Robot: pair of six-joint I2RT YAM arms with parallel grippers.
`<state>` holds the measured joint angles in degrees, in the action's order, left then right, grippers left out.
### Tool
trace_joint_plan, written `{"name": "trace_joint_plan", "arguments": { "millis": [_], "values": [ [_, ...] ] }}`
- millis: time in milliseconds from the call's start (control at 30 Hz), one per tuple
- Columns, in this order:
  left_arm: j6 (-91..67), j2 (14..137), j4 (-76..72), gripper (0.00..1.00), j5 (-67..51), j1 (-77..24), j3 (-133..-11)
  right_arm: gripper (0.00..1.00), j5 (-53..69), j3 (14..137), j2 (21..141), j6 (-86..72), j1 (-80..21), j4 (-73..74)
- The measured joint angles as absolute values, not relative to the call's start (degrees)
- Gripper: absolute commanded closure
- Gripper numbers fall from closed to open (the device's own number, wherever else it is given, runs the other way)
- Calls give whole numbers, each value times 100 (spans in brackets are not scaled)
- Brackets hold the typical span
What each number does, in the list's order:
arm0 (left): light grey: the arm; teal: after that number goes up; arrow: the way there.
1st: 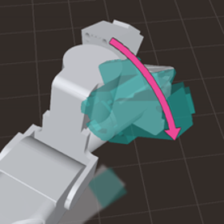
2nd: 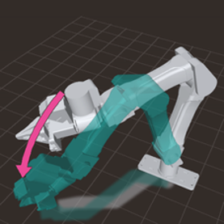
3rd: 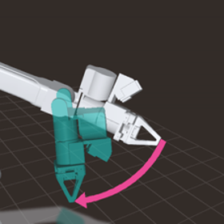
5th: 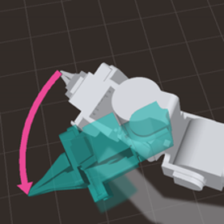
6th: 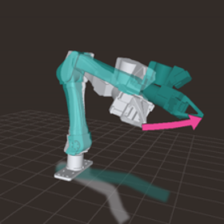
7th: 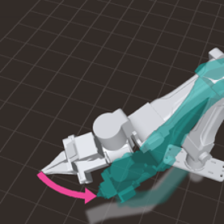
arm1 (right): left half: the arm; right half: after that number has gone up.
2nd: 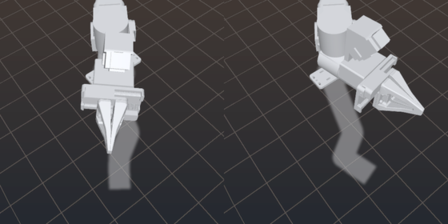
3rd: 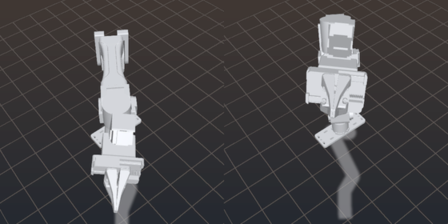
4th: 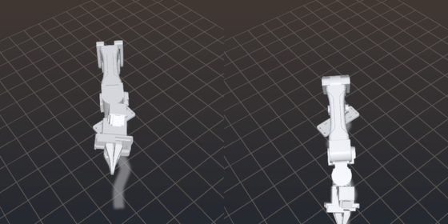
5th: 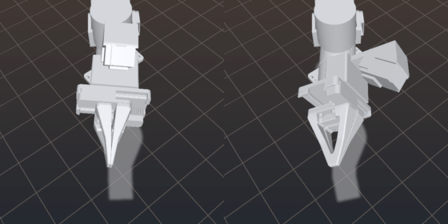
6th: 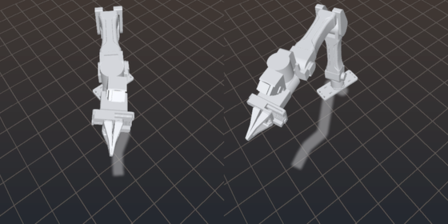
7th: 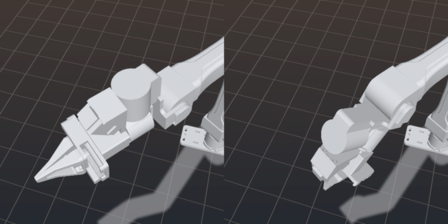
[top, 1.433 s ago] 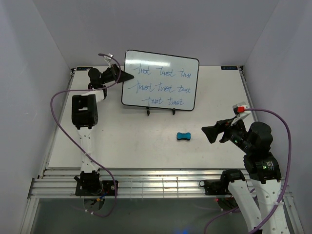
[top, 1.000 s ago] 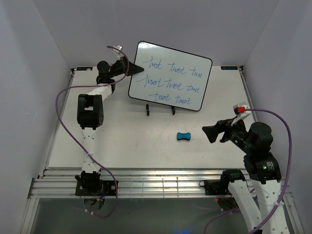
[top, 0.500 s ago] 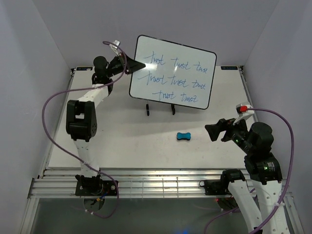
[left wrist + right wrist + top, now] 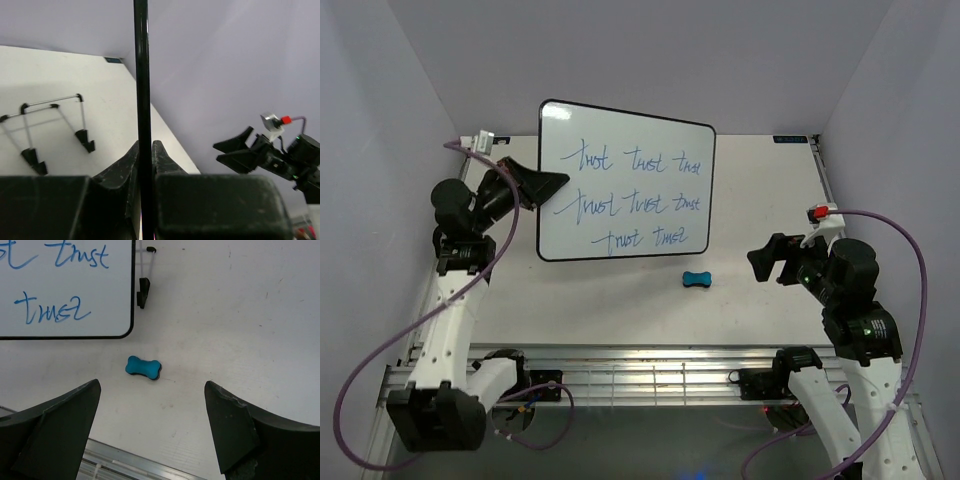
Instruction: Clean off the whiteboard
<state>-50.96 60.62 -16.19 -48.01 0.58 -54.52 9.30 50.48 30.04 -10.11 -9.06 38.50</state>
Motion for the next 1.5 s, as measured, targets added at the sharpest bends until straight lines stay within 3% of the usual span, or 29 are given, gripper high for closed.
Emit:
{"name": "trace_joint_plan", "arguments": {
  "millis": [267,467,600,733,867,1267,1433,1500],
  "values": [
    [-3411,4309,1435,100,-3452,207,-5468,9,1142,5127,3306,-1033,-989,3931],
    [-2797,3859,2871,100,-3100,211,-5470,1,2473,4574,4091,-1153,-996,3363],
    [-2751,3625,3323,100,-3131,113,-5537,3,2783,4097,5028,-1343,-1345,2842],
    [-2687,3594,3704,100,-3004,-167,-5673,9,2355,4130,5953,-1059,-2093,2792],
    [-2714,3675,4156,100,-2580,-523,-5843,8,1636,4486,6685,-443,-2582,2860],
    [-3052,3903,4591,100,-1573,-1175,-6049,8,1041,4685,7900,2104,-3363,2305],
    [-3288,4084,4491,100,-1549,-1219,-5830,2,1020,4871,8377,2582,-3354,2137],
    [-3395,4106,4493,100,-1555,-1251,-5758,11,980,4950,8565,2729,-3352,2075]
  ]
}}
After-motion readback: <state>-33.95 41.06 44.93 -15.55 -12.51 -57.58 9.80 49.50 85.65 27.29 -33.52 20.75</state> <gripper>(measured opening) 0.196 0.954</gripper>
